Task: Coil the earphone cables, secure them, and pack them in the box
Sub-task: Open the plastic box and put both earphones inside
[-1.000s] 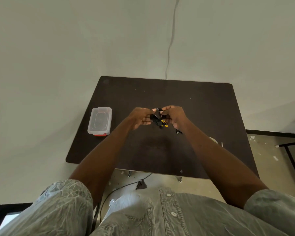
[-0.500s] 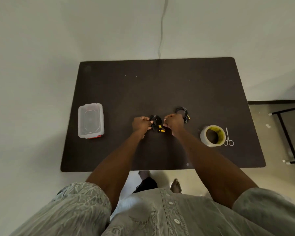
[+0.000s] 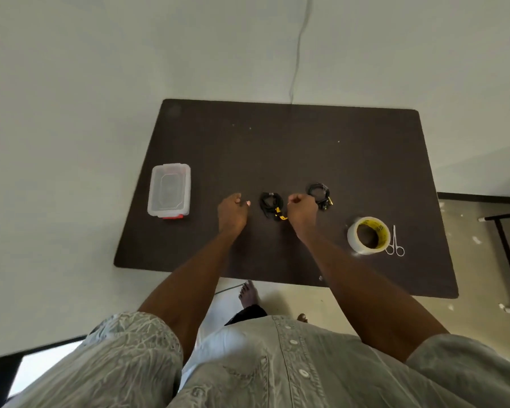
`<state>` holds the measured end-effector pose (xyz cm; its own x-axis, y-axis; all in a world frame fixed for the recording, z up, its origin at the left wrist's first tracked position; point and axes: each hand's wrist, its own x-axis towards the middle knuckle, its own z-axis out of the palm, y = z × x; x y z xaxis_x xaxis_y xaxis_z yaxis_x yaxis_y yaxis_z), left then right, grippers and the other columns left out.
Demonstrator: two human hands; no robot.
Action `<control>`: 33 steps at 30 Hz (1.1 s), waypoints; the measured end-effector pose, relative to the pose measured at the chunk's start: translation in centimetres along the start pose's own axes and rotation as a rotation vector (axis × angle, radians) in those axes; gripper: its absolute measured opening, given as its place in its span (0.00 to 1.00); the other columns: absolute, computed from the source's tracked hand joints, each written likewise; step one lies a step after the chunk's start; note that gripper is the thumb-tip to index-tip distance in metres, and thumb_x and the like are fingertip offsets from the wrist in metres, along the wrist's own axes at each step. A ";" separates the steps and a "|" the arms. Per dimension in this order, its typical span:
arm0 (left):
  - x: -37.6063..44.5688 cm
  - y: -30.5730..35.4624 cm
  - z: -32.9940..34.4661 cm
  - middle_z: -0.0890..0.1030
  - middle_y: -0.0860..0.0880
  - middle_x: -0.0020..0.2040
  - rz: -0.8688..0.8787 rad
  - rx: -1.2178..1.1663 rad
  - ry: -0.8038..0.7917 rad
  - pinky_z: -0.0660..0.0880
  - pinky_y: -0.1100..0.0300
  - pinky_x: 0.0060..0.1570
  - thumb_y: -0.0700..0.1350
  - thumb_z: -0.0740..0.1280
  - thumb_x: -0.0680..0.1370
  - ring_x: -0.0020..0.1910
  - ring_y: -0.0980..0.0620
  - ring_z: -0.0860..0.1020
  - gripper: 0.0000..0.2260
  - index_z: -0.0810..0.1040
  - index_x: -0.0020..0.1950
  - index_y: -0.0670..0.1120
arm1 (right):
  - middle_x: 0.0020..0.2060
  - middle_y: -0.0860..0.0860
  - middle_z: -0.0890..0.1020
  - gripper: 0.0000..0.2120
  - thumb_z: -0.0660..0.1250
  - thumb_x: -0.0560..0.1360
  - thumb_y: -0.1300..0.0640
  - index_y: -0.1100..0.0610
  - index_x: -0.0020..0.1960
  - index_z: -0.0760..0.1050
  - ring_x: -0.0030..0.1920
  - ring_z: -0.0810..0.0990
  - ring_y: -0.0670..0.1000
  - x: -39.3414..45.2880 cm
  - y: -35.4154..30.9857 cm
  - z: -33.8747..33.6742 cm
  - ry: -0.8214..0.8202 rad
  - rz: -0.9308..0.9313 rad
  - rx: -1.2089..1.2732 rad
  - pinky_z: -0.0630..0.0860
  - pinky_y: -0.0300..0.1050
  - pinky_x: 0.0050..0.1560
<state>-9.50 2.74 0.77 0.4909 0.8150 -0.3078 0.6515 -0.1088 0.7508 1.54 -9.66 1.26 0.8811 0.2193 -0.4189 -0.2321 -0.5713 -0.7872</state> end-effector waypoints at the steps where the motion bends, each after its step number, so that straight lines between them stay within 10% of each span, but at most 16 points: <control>1: -0.5 -0.3 -1.0 0.80 0.41 0.58 0.029 0.029 0.061 0.70 0.57 0.58 0.42 0.68 0.76 0.58 0.43 0.77 0.14 0.78 0.61 0.39 | 0.42 0.53 0.82 0.13 0.61 0.72 0.70 0.61 0.47 0.82 0.45 0.79 0.51 -0.3 -0.1 0.2 -0.013 -0.035 -0.011 0.76 0.43 0.48; 11: 1.8 -5.8 -13.0 0.73 0.42 0.65 -0.051 0.198 0.509 0.66 0.46 0.67 0.47 0.68 0.76 0.65 0.41 0.70 0.20 0.73 0.66 0.42 | 0.44 0.56 0.85 0.06 0.68 0.73 0.65 0.56 0.43 0.81 0.48 0.83 0.56 -3.8 -5.0 9.0 -0.307 -0.224 -0.061 0.78 0.51 0.57; 17: 7.5 -8.1 -16.5 0.68 0.41 0.72 -0.335 0.131 0.205 0.68 0.44 0.67 0.59 0.74 0.69 0.70 0.40 0.68 0.42 0.61 0.75 0.42 | 0.41 0.56 0.84 0.11 0.65 0.75 0.64 0.53 0.36 0.77 0.45 0.83 0.55 -4.2 -7.8 15.0 -0.345 -0.071 -0.088 0.81 0.53 0.53; 23: 8.5 -8.0 -16.4 0.79 0.42 0.60 -0.427 -0.342 0.108 0.77 0.51 0.53 0.43 0.73 0.74 0.57 0.43 0.79 0.20 0.74 0.64 0.40 | 0.39 0.54 0.83 0.11 0.63 0.76 0.64 0.55 0.37 0.78 0.46 0.83 0.54 -3.9 -7.2 15.9 -0.301 0.045 -0.061 0.81 0.53 0.53; 33: 10.2 -2.2 -13.6 0.81 0.48 0.54 -0.047 -0.172 -0.238 0.74 0.62 0.44 0.37 0.65 0.78 0.50 0.51 0.80 0.14 0.79 0.62 0.44 | 0.33 0.50 0.78 0.07 0.67 0.75 0.56 0.59 0.43 0.80 0.36 0.76 0.49 -0.9 -6.9 8.6 -0.116 0.009 0.177 0.77 0.48 0.43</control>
<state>-13.80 19.00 3.93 0.5973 0.6586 -0.4577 0.5789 0.0409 0.8144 -1.21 0.85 3.21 0.8277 0.3106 -0.4674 -0.3172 -0.4283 -0.8462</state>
